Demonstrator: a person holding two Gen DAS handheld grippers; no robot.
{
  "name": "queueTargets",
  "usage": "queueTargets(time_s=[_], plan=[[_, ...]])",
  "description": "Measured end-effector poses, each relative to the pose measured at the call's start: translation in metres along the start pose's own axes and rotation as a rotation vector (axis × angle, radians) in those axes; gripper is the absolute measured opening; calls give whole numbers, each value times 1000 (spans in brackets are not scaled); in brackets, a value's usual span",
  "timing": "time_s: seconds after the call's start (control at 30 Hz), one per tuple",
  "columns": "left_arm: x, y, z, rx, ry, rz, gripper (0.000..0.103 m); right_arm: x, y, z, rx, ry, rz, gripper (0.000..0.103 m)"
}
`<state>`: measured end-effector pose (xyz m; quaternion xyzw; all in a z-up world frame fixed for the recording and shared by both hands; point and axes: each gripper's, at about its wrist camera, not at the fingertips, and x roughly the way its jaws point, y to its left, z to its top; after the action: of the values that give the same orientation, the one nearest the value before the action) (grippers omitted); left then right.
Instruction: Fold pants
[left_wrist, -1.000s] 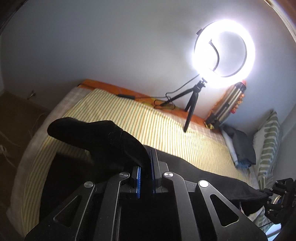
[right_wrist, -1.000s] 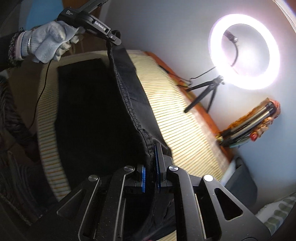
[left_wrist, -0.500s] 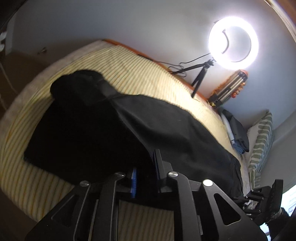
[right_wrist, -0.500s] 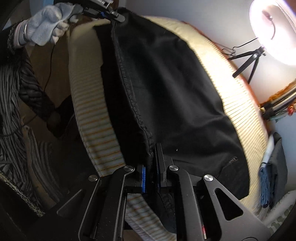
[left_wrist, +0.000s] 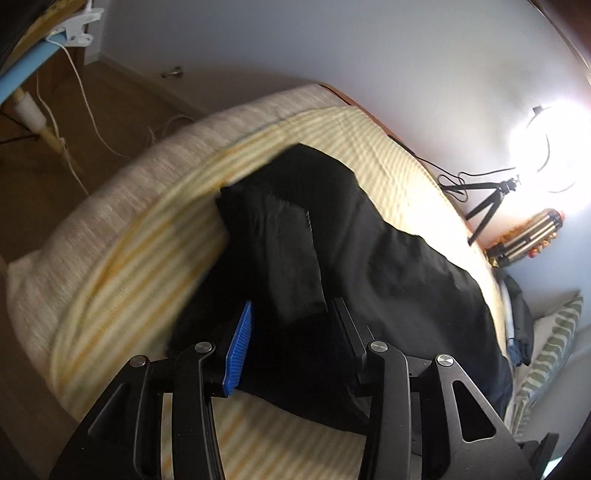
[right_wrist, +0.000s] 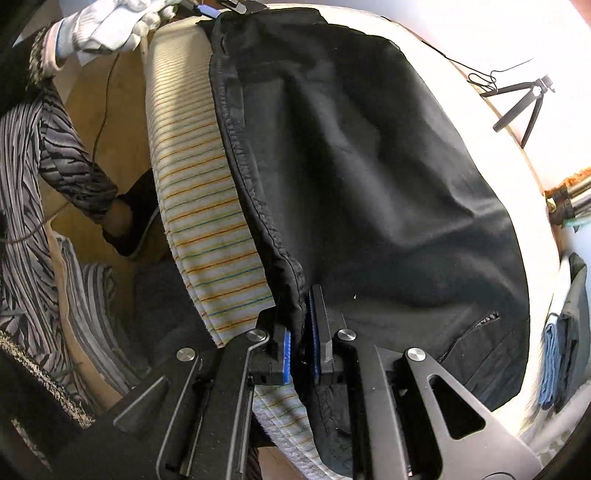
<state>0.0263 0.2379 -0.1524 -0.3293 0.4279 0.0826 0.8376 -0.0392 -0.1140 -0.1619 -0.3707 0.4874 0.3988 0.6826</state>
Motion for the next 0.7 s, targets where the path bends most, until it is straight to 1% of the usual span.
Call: queueTargets(time_s=[0.03, 0.1, 0.2, 0.27, 0.3, 0.37, 0.43, 0.5, 0.53, 0.57, 0.63, 0.67, 0.7], plan=[[-1, 3, 3, -3, -2, -9, 41, 0, -1, 1, 6, 5, -3, 8], [-3, 17, 9, -25, -7, -27, 41, -3, -6, 2, 16, 5, -36, 8], [-8, 37, 22, -88, -6, -92, 41, -12, -19, 5, 60, -11, -83, 8], [-11, 45, 27, -109, -10, -110, 41, -18, -24, 6, 62, -13, -126, 8], [-13, 48, 29, -115, -8, -118, 41, -20, -25, 7, 52, -10, -171, 8], [-13, 54, 30, -139, 7, -161, 41, -23, -29, 9, 61, -6, -199, 8], [-13, 55, 28, -147, 7, -153, 41, -23, -29, 11, 67, 3, -201, 8], [-16, 55, 26, -137, 5, -138, 41, -17, -25, 10, 41, 28, -216, 8], [-21, 54, 25, -131, -8, -133, 41, -14, -28, 7, 34, 45, -229, 8], [-27, 52, 25, -117, -24, -127, 41, -10, -34, 2, 61, 60, -235, 8], [-33, 46, 27, -79, -41, -114, 41, -8, -43, -7, 119, 60, -212, 8], [-33, 43, 27, -68, -42, -110, 41, -8, -44, -7, 130, 62, -194, 8], [-31, 42, 27, -67, -43, -108, 41, -8, -41, -8, 123, 66, -198, 8]])
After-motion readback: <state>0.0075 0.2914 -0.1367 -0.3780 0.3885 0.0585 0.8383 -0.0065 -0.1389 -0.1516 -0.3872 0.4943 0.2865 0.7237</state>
